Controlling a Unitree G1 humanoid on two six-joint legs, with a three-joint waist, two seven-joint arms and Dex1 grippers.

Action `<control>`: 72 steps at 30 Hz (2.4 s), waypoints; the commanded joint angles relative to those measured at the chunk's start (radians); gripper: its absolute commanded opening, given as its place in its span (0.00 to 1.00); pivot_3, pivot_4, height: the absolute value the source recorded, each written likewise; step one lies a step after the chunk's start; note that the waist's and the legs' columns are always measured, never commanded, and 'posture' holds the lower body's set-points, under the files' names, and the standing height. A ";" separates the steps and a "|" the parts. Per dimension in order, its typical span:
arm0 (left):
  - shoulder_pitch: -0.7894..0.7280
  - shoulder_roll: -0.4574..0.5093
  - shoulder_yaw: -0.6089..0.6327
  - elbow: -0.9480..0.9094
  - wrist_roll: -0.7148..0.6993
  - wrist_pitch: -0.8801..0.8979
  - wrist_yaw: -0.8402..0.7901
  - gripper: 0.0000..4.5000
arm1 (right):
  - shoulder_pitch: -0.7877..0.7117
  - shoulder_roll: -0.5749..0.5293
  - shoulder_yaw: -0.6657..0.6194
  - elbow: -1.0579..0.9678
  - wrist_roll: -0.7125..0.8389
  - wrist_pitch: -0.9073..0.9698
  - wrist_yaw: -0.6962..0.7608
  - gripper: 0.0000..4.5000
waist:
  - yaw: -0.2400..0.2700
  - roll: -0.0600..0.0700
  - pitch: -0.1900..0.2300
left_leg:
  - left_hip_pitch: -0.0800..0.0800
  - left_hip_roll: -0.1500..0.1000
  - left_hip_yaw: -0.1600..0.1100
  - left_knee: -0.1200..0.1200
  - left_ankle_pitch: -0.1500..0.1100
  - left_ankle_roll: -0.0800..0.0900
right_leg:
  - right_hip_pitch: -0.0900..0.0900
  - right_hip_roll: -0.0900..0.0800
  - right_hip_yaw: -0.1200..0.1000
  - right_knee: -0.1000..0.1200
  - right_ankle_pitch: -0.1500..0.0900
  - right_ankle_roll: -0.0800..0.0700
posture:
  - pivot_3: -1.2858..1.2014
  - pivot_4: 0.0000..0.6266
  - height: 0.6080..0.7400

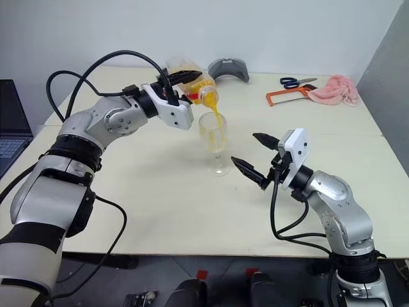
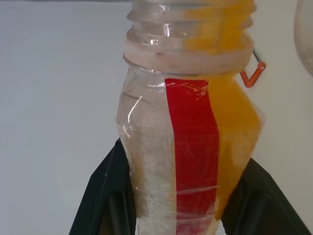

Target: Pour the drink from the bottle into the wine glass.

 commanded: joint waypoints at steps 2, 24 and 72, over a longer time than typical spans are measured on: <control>-0.048 0.018 0.000 -0.008 0.002 0.001 0.033 0.38 | -0.003 -0.005 -0.006 -0.049 0.016 -0.003 0.000 1.00 | 0.000 0.000 0.000 | 0.000 0.000 0.000 0.000 0.000 0.000 | 0.000 0.000 0.000 0.000 0.000 0.000 | 0.52 0.24 1.00; -0.087 0.042 -0.041 0.048 0.054 0.012 0.101 0.38 | -0.003 0.001 -0.004 -0.063 0.040 0.015 -0.005 1.00 | 0.000 0.000 0.000 | 0.000 0.000 0.000 0.000 0.000 0.000 | 0.000 0.000 0.000 0.000 0.000 0.000 | 0.52 0.24 1.00; -0.141 0.057 -0.115 0.096 0.112 0.016 0.201 0.38 | 0.000 -0.002 0.019 -0.073 0.051 0.034 -0.004 1.00 | 0.000 0.000 0.000 | 0.000 0.000 0.000 0.001 0.000 0.000 | 0.000 0.000 0.000 0.001 0.000 0.000 | 0.52 0.24 1.00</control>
